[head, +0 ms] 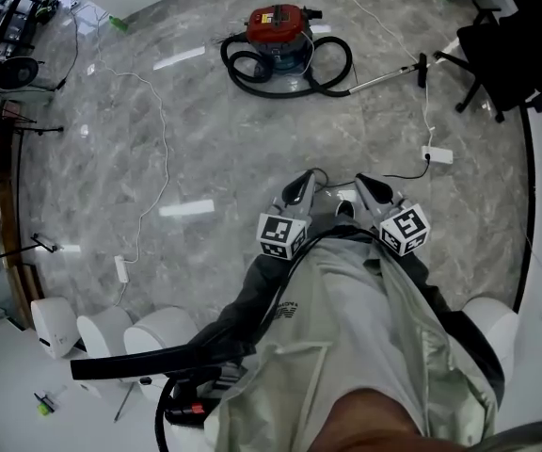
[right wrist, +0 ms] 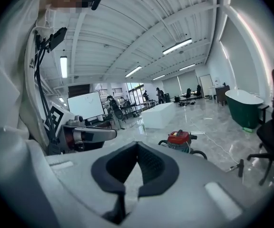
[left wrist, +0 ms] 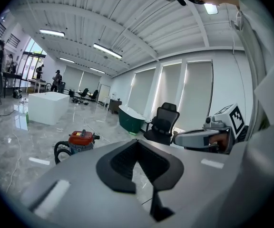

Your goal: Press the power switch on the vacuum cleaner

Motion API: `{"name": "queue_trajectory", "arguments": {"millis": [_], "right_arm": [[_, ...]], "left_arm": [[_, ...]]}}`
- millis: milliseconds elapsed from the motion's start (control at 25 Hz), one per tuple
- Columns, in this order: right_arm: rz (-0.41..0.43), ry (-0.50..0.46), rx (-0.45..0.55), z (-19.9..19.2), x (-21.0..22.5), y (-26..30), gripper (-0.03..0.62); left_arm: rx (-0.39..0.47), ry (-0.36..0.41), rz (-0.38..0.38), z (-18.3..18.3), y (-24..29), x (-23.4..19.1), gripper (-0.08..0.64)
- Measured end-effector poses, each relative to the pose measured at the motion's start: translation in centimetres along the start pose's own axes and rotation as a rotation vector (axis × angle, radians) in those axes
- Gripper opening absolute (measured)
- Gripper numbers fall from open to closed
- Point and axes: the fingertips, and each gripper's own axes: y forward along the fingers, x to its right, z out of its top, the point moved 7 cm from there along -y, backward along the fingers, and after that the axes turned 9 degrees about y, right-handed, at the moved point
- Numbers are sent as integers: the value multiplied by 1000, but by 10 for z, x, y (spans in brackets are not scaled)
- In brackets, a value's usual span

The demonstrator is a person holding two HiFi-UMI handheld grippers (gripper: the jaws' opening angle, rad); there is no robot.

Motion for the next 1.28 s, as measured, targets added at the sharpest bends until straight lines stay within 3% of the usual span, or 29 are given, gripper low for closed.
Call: {"name": "queue_trajectory", "arguments": {"millis": [440, 600, 800, 1280], "right_arm": [[53, -49, -25, 2, -6, 10, 0], [-2, -21, -36, -9, 1, -18, 0], [49, -37, -20, -4, -14, 15, 0], [64, -69, -33, -5, -26, 13, 0]], "left_arm": [[12, -6, 70, -2, -11, -6, 2], [-5, -28, 20, -13, -4, 20, 2], [-3, 3, 50, -7, -22, -5, 2], [2, -13, 59, -9, -31, -3, 2]]}}
